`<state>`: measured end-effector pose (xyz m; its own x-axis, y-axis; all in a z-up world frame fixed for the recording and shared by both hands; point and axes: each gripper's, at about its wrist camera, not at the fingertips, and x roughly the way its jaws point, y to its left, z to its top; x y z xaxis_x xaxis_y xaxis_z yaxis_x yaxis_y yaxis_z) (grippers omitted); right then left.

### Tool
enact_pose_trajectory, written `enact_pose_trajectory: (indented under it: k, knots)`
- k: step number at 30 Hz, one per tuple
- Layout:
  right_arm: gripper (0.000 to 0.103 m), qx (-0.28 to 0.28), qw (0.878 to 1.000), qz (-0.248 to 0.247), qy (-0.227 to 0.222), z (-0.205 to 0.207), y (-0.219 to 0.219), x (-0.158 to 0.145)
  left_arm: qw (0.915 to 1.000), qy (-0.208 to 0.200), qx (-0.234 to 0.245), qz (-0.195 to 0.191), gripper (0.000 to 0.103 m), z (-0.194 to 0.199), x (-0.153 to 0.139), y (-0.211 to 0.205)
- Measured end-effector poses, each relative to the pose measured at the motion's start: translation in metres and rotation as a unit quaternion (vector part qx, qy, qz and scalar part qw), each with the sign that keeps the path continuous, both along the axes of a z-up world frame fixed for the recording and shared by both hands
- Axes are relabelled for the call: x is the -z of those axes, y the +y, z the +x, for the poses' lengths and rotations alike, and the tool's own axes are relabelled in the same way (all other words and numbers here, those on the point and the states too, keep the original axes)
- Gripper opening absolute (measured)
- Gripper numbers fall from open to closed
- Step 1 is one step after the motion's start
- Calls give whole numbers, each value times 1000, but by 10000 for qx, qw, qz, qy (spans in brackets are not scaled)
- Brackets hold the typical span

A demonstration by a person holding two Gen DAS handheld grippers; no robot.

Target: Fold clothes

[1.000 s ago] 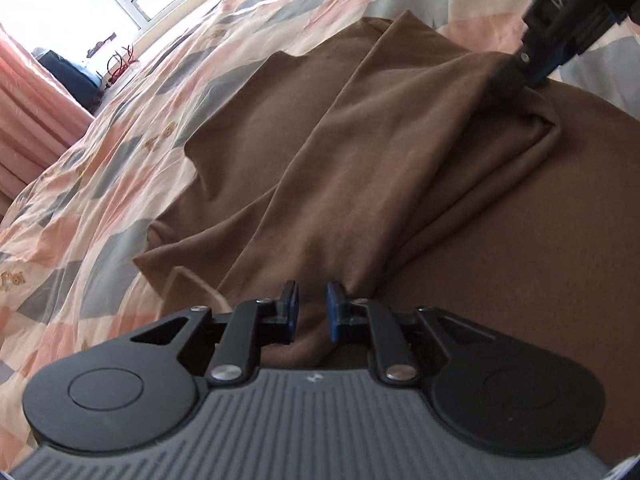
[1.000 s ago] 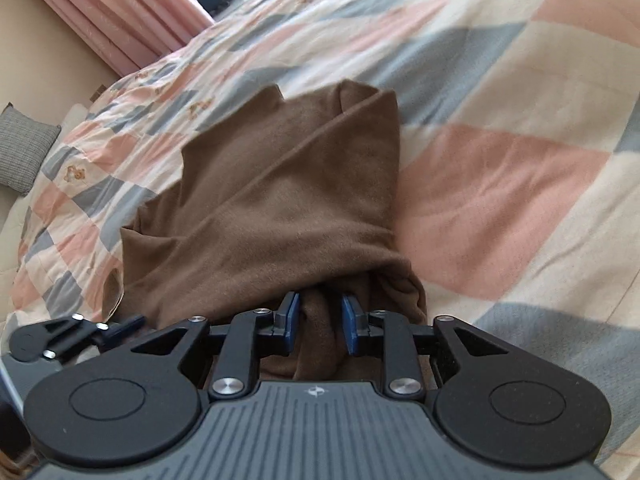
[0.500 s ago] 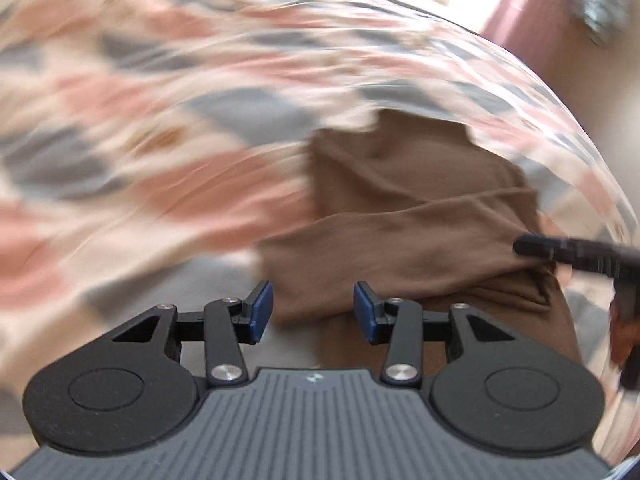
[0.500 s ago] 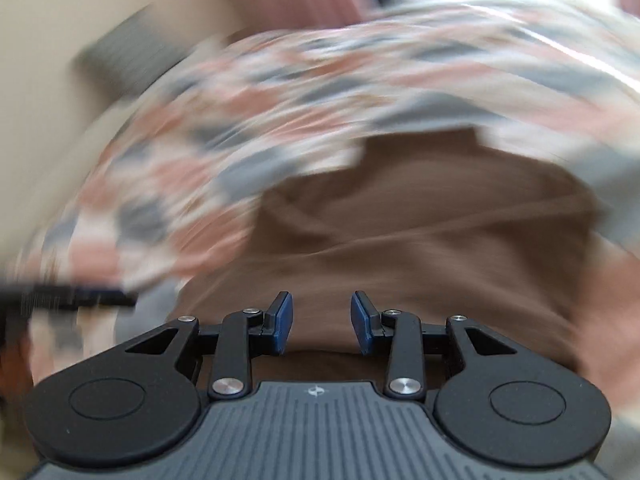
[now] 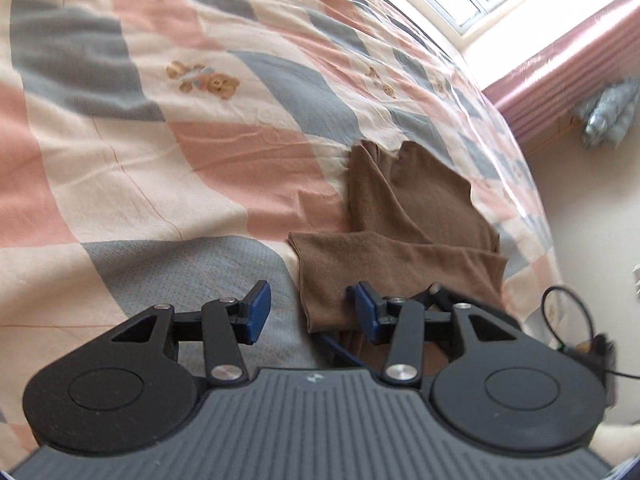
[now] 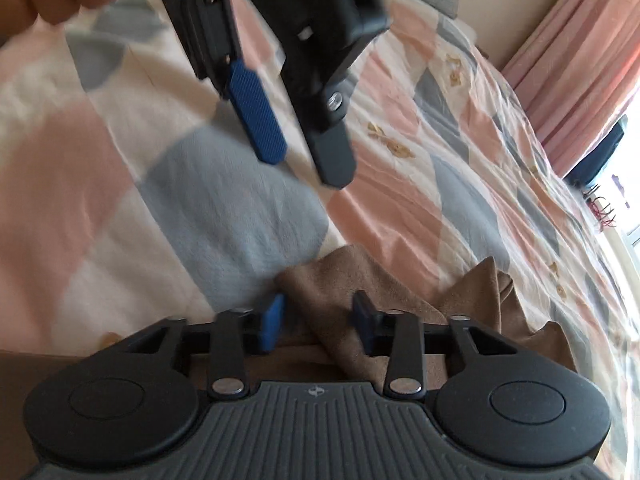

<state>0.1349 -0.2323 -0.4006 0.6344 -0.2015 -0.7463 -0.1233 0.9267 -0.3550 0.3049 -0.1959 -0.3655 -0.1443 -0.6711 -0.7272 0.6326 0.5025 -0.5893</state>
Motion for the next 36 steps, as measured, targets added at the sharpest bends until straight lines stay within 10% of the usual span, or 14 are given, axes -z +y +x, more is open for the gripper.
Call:
enact_pose_trajectory:
  k: [3,7,11,13,18,23,27,31,36]
  knots:
    - [5,1269,9690,2026,-615,-10,-52,-24,9995,263,-74,-149,41,11,3,-5]
    - [7,3706,7823,4611,-1952,-79,-138,-33,9986,124,356,-366,41,4,-2,-34]
    - [8,5135,6609,4974,-2281,-141,-165,-19,9900,-63,1307,-528,32,-31,2,-91]
    - [11,5303,6574,4975,-1975,-150,-170,-6,9809,-313,1859,-488,16,-56,7,-124]
    - [23,5256,6790,4852,-1651,-157,-173,-8,9640,-651,2552,-370,15,-96,21,-179]
    - [27,4870,7641,3733,-1991,-165,-161,-51,9489,-1224,2899,-219,15,-116,22,-192]
    - [26,4349,8210,3582,-919,-134,-175,-22,9422,-1575,2947,229,16,-127,45,-200]
    - [26,4092,8216,3936,-515,-139,-204,-19,9387,-1810,2919,304,16,-126,37,-204]
    - [50,3964,7972,4466,-892,-165,-295,-44,9635,-1131,2421,-167,41,-76,-1,-226]
